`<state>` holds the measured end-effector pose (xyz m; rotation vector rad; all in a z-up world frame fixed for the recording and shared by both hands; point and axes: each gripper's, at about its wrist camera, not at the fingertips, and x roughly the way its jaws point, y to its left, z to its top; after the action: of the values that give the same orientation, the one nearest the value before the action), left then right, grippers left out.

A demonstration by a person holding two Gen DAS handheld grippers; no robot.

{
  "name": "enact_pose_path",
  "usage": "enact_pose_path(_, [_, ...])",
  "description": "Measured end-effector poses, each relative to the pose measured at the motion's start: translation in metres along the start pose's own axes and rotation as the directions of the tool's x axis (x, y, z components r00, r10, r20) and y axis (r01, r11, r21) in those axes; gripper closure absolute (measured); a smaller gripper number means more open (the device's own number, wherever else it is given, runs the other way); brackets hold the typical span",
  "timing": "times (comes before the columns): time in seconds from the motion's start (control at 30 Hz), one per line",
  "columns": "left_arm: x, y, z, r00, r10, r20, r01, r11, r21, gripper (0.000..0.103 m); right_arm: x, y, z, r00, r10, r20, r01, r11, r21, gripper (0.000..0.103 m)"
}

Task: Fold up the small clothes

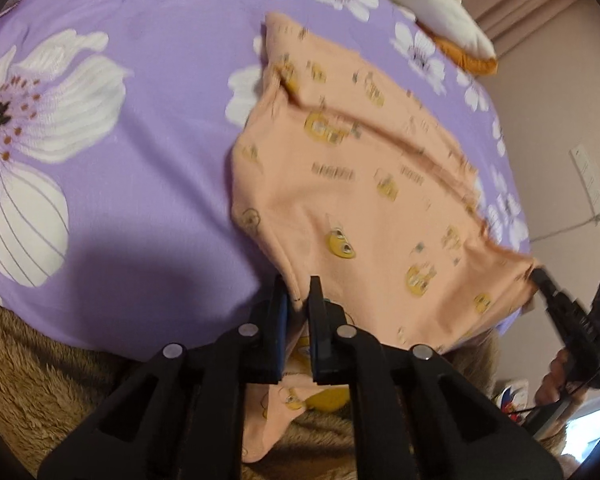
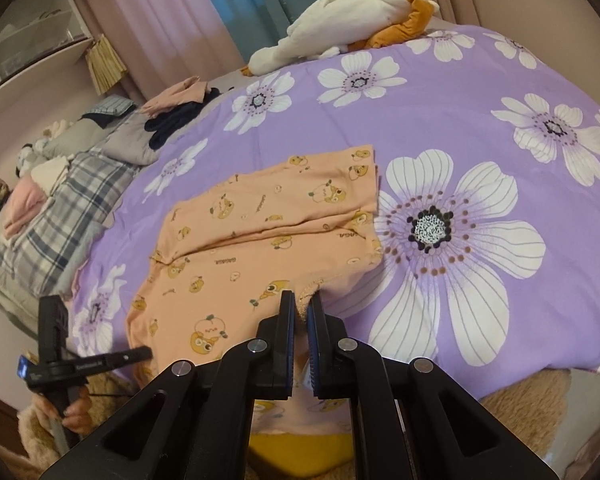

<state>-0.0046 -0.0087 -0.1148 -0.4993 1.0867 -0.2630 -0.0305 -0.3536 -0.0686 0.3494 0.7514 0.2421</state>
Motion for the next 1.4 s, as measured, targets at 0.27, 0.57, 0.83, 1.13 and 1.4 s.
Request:
enact_pose_path(0.27, [-0.017,-0.02,0.038,0.994,-0.043,0.105,0.041,0.999,0.022,0.095,0.006,-0.01,0.02,1.0,0.007,0.029,-0.008,0.999,0.033,0.095])
enact_pose_path(0.57, [0.018,-0.016,0.09,0.996,0.019,0.088,-0.018,1.0,-0.013,0.095,0.047,-0.034,0.057,0.996,-0.082,0.027,0.079,0.993,0.088,0.095])
enact_pose_path(0.83, [0.062,-0.01,0.113,0.99,0.131,0.044,-0.132,0.991,0.01,0.093,0.107,-0.054,0.065,0.987,-0.144,-0.072,0.153,0.98,0.125,0.096])
enact_pose_path(1.13, [0.058,-0.005,0.107,0.993,0.101,0.064,-0.102,0.995,0.009,0.092,0.116,-0.063,0.058,0.987,-0.135,-0.093,0.147,0.978,0.145,0.096])
enact_pose_path(1.4, [0.037,-0.014,0.092,0.995,0.048,0.086,-0.049,0.999,0.004,0.045,0.095,-0.061,0.059,0.978,-0.198,-0.07,0.206,0.968,0.141,0.063])
